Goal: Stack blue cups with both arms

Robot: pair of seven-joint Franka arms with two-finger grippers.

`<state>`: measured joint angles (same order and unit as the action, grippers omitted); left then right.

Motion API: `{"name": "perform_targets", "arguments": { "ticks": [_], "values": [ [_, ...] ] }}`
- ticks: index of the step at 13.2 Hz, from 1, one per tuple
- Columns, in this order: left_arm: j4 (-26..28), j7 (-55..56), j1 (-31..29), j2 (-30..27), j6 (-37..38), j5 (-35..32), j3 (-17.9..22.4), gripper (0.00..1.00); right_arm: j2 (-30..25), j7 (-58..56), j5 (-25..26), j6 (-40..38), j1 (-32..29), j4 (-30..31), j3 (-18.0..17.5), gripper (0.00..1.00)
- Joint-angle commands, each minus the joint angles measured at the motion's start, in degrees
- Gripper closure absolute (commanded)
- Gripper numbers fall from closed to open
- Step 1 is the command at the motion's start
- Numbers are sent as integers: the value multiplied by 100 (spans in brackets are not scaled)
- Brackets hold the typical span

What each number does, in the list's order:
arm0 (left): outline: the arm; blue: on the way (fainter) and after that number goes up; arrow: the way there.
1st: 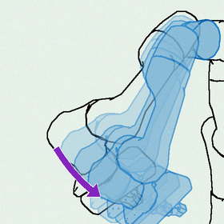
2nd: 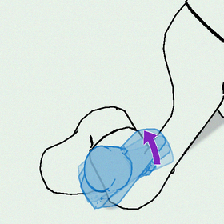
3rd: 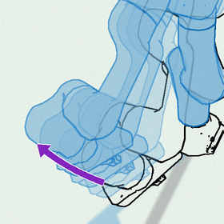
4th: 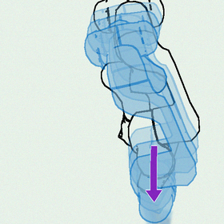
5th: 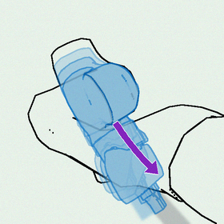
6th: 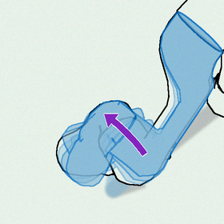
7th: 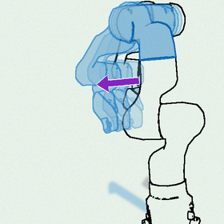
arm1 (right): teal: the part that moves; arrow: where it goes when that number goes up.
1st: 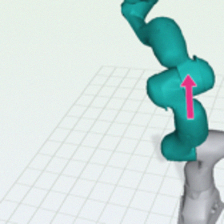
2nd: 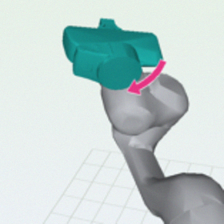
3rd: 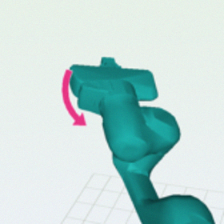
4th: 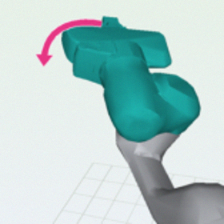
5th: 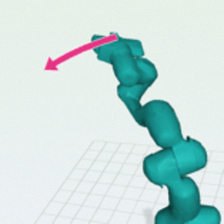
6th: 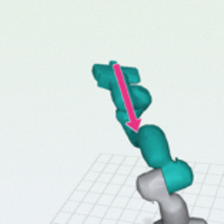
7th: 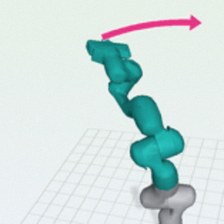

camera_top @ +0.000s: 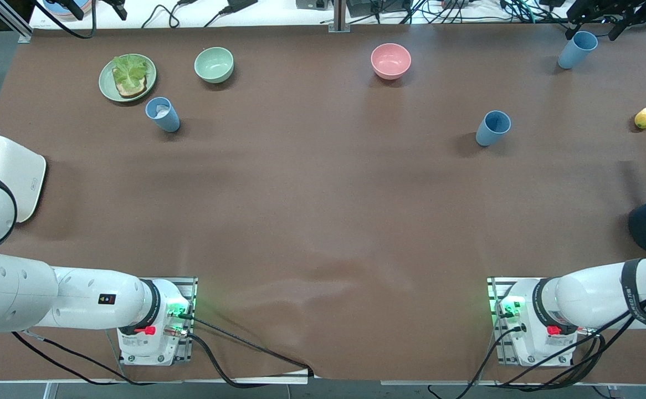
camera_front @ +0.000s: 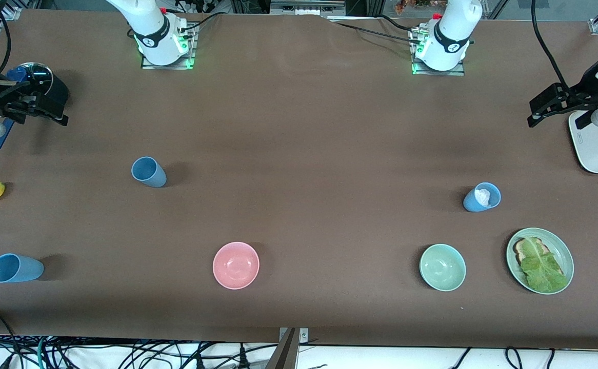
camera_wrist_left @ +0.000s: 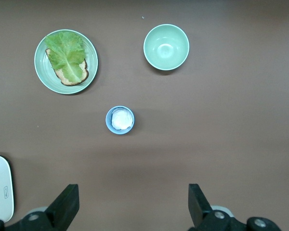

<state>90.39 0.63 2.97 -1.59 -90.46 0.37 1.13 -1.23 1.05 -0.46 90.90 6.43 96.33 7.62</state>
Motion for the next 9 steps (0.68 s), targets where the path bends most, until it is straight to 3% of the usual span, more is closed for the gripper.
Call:
{"name": "perform_targets", "arguments": {
  "ticks": [1,9],
  "values": [
    [-118,-151,-16,106,108,-99,-7,0,-43,61,2,33,-1,9,-6,0],
    [-127,-142,-16,115,108,-90,2,0,-26,62,2,33,-10,-35,3,0]
  ]
}}
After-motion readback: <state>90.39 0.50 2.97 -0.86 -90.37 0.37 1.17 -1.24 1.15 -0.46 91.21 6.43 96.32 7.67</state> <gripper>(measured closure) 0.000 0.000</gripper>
